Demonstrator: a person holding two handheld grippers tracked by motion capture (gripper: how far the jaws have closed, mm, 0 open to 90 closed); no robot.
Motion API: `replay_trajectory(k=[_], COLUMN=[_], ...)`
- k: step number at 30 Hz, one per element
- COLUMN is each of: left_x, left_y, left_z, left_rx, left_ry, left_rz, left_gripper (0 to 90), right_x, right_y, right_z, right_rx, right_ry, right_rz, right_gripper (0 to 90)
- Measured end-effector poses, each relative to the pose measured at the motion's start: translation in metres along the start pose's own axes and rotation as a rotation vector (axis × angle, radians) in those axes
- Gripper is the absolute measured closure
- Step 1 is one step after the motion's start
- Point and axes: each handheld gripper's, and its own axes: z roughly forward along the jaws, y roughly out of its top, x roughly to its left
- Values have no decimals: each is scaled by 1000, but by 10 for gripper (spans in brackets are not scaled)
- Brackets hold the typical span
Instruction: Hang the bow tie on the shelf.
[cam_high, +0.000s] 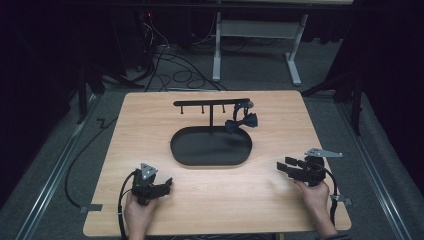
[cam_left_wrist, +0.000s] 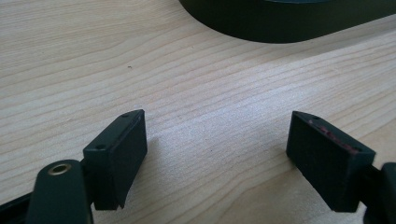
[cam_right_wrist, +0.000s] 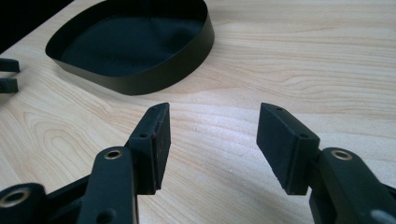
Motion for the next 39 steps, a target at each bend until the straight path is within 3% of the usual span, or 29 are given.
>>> replay_trajectory(k=[39], left_x=[0], left_y=[0], left_z=[0], left_rx=[0], left_ry=[0], left_rz=[1], left_gripper=[206], right_x=[17], right_y=[-16], right_z=[23], right_rx=[71], right_ry=[-56], right_rz=[-77], right_gripper=[462])
